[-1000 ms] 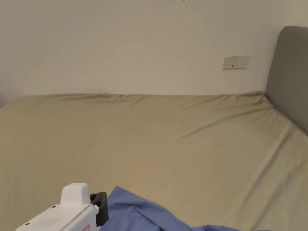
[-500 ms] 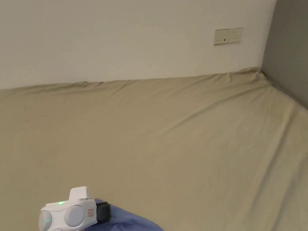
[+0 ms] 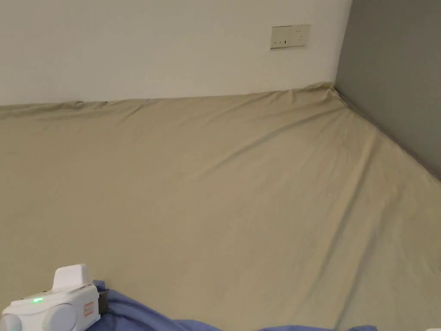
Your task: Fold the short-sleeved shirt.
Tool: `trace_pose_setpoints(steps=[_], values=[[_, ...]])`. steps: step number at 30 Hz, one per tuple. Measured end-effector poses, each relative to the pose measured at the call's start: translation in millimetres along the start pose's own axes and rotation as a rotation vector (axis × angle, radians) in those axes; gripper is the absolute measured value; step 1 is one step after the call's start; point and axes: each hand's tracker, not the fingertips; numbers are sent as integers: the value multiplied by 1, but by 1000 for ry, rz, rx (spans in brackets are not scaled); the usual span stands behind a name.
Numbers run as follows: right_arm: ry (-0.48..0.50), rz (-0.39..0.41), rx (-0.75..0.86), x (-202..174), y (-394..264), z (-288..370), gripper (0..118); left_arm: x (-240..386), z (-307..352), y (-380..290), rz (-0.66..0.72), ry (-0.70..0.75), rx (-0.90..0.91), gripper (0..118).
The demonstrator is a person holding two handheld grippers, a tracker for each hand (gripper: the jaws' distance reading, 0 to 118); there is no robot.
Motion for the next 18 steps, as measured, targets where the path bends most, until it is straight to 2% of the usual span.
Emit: trace_pose_setpoints(steps=[1, 2, 5, 6, 7, 9, 13, 18], values=[[2, 30, -68, 0, 2, -15, 118, -1, 3, -1, 10, -3, 5, 0], [11, 55, -142, -1, 4, -29, 113, -2, 5, -2, 12, -6, 5, 0], [53, 106, -248, -7, 9, -55, 78, -4, 14, -8, 12, -9, 8, 0], [52, 116, -284, -9, 8, -65, 62, -4, 15, -9, 11, -11, 9, 0], [46, 118, -333, -3, -10, -91, 49, -5, 18, -10, 10, -13, 13, 0], [76, 80, -351, -2, -16, -99, 22, -7, 25, -13, 8, -13, 17, 0], [74, 78, -251, -9, -3, -65, 19, -12, 48, -15, 23, -24, 43, 0], [118, -12, -111, 9, 15, -21, 16, -21, 113, -12, 72, -57, 187, 0]])
